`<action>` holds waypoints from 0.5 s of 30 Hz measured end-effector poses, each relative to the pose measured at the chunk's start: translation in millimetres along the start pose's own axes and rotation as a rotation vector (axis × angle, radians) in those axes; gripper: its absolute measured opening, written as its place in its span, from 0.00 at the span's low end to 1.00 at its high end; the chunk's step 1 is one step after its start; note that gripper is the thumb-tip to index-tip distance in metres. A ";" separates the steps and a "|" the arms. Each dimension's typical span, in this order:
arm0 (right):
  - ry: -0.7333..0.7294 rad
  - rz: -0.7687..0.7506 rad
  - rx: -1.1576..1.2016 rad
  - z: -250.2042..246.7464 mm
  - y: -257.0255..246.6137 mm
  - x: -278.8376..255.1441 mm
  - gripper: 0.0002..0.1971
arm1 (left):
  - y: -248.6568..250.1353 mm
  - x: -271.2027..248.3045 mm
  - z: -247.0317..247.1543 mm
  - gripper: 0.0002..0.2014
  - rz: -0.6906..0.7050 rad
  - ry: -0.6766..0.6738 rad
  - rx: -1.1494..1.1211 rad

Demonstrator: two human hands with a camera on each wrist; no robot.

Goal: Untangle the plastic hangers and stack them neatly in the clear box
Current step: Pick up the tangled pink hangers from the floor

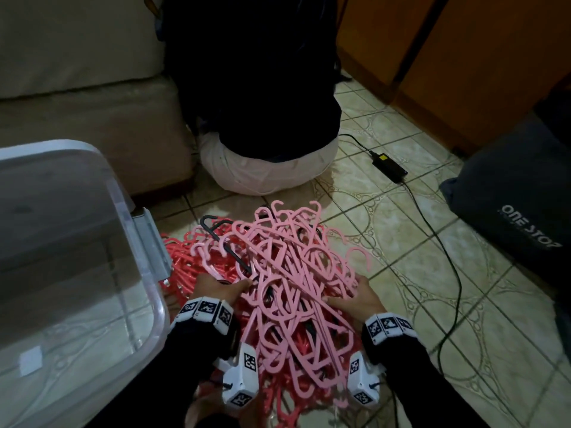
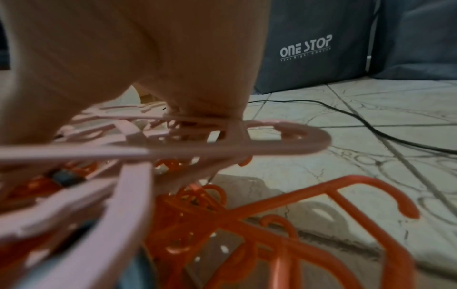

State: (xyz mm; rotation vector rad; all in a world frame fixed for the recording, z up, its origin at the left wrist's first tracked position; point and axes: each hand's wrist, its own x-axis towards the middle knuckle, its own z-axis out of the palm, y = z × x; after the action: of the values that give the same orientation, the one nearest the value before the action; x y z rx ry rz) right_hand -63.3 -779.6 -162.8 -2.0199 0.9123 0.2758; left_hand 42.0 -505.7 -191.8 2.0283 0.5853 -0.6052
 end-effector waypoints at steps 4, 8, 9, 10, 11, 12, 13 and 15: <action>0.084 -0.057 0.029 4.6 2.1 2.5 0.42 | -6.2 -1.2 0.9 0.24 0.030 0.046 -0.126; 0.053 -0.076 0.027 1.9 -0.1 7.2 0.41 | -9.7 -5.6 1.7 0.21 0.075 0.060 -0.201; 0.040 -0.066 0.033 0.4 0.3 8.6 0.41 | -8.2 -6.4 1.1 0.23 0.068 0.046 -0.197; 0.035 -0.057 0.047 -1.1 1.4 10.1 0.41 | -6.1 -7.7 1.3 0.26 0.060 0.036 -0.198; 0.037 -0.047 0.073 -2.3 3.1 11.4 0.41 | -3.3 -8.9 1.9 0.29 0.055 0.034 -0.209; 0.039 -0.040 0.109 -3.6 5.4 12.3 0.41 | -0.6 -10.2 2.9 0.32 0.059 0.046 -0.212; 0.033 -0.035 0.137 -4.3 7.5 12.7 0.40 | 2.6 -12.1 4.1 0.36 0.072 0.070 -0.190; 0.004 -0.026 0.152 -4.4 11.1 13.4 0.39 | 8.3 -16.7 5.3 0.39 0.103 0.119 -0.115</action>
State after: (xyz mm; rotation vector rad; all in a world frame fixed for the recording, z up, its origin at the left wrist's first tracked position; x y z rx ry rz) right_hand -62.2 -793.6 -174.0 -1.8914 0.8822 0.1827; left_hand 33.3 -517.0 -178.7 1.9817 0.5685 -0.3823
